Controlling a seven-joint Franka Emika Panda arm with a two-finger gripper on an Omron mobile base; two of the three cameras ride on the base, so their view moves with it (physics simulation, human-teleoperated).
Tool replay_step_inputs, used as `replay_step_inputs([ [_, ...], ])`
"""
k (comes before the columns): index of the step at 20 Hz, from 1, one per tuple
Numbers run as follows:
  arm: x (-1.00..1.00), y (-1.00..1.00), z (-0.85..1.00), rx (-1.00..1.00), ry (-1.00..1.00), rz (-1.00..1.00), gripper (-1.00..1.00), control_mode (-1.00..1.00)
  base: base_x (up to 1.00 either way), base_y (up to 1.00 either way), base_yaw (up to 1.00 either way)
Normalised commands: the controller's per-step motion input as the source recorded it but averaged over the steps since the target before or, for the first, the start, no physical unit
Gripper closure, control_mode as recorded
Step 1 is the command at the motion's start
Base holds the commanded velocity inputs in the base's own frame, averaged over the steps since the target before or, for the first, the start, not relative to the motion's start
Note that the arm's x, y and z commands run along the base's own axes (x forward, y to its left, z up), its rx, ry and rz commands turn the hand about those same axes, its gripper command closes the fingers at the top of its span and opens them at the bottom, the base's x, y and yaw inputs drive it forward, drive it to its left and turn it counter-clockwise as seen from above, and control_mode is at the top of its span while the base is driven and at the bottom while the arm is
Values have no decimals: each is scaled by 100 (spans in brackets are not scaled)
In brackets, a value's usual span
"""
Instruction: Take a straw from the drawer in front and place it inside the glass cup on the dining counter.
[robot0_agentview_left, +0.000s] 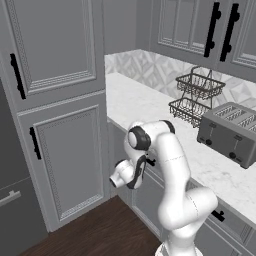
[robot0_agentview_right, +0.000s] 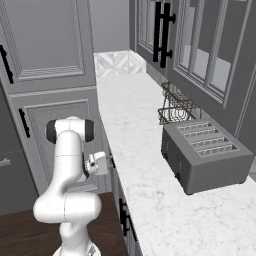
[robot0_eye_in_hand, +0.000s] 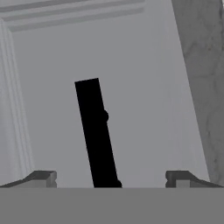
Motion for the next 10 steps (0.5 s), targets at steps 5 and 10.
replay_step_inputs([
  [5, 32, -7, -27, 0, 4, 0, -100, -100, 0, 0, 0],
  [10, 35, -8, -22, 0, 3, 0, -100, -100, 0, 0, 0],
])
